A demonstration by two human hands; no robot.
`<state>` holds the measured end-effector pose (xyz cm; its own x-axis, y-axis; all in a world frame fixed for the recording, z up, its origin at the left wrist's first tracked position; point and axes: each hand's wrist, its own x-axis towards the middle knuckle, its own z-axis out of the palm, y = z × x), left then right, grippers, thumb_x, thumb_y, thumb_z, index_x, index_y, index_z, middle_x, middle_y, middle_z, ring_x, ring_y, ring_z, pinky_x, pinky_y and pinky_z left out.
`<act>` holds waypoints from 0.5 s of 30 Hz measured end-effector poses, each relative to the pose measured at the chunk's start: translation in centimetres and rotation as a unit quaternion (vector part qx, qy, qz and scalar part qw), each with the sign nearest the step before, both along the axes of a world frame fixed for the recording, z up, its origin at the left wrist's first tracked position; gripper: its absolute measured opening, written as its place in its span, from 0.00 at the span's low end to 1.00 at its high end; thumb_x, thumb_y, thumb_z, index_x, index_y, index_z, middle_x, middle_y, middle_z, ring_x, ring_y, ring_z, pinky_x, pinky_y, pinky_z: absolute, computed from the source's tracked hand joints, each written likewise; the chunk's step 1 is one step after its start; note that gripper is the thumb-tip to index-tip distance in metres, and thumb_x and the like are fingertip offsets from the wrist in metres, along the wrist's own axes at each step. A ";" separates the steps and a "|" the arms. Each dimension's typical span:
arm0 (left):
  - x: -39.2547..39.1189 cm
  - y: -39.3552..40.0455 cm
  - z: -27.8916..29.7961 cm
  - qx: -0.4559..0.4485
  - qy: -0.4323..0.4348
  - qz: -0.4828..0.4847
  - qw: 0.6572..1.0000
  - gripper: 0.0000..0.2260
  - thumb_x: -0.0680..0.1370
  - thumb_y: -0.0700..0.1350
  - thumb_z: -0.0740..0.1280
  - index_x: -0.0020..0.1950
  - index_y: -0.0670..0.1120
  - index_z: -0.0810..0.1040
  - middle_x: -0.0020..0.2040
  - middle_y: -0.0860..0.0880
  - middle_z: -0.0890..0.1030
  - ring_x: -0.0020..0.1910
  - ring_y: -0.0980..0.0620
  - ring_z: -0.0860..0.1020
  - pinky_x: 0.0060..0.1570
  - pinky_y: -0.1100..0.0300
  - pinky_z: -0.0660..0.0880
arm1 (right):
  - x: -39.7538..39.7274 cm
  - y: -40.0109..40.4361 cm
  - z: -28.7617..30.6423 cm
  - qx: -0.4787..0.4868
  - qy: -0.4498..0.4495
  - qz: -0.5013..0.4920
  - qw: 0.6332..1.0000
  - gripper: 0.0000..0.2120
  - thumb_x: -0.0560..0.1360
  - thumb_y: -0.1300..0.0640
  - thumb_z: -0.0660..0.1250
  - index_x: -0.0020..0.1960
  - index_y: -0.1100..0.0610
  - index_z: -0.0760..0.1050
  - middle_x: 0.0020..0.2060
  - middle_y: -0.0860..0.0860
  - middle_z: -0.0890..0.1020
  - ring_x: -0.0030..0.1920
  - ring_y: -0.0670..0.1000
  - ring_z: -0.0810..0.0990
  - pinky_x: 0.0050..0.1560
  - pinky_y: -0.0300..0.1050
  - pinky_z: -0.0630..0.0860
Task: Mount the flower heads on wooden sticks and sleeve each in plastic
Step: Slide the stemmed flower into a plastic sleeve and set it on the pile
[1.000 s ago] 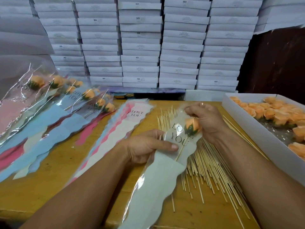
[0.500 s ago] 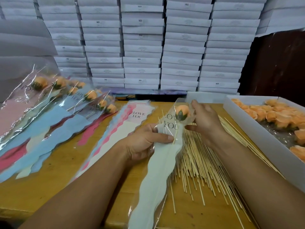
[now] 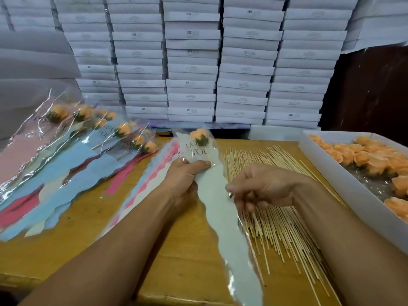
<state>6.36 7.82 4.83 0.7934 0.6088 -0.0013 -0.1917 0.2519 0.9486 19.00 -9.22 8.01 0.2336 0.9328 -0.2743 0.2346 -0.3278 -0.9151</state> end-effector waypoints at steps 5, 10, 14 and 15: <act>0.6 -0.1 -0.1 0.020 0.021 0.071 0.997 0.05 0.73 0.36 0.74 0.46 0.39 0.80 0.43 0.38 0.85 0.47 0.34 0.83 0.54 0.36 0.78 | -1.0 0.3 -0.3 -0.027 -0.022 0.027 0.999 0.11 0.75 0.61 0.74 0.34 0.59 0.80 0.29 0.55 0.82 0.24 0.46 0.78 0.20 0.34 0.68; 1.1 -0.3 1.5 0.065 0.078 0.034 0.994 0.17 0.76 0.42 0.74 0.61 0.35 0.77 0.51 0.36 0.84 0.48 0.38 0.84 0.49 0.42 0.82 | -1.3 0.5 -0.3 -0.008 -0.004 0.001 1.000 0.14 0.76 0.61 0.73 0.32 0.57 0.76 0.28 0.56 0.82 0.24 0.47 0.78 0.21 0.35 0.69; 1.2 -0.9 2.7 0.153 0.188 0.033 0.970 0.24 0.77 0.49 0.73 0.67 0.39 0.71 0.53 0.42 0.80 0.42 0.44 0.81 0.31 0.58 0.77 | -1.3 0.9 -0.6 0.028 0.009 -0.056 0.998 0.14 0.77 0.61 0.72 0.33 0.57 0.82 0.30 0.57 0.82 0.24 0.47 0.77 0.20 0.35 0.69; 1.0 -1.2 2.9 0.194 0.211 0.037 0.957 0.27 0.77 0.51 0.72 0.70 0.40 0.67 0.57 0.42 0.77 0.45 0.45 0.80 0.33 0.57 0.77 | -1.2 1.1 -0.7 0.041 0.013 -0.075 0.996 0.11 0.77 0.61 0.73 0.35 0.59 0.82 0.30 0.58 0.83 0.24 0.47 0.77 0.20 0.36 0.69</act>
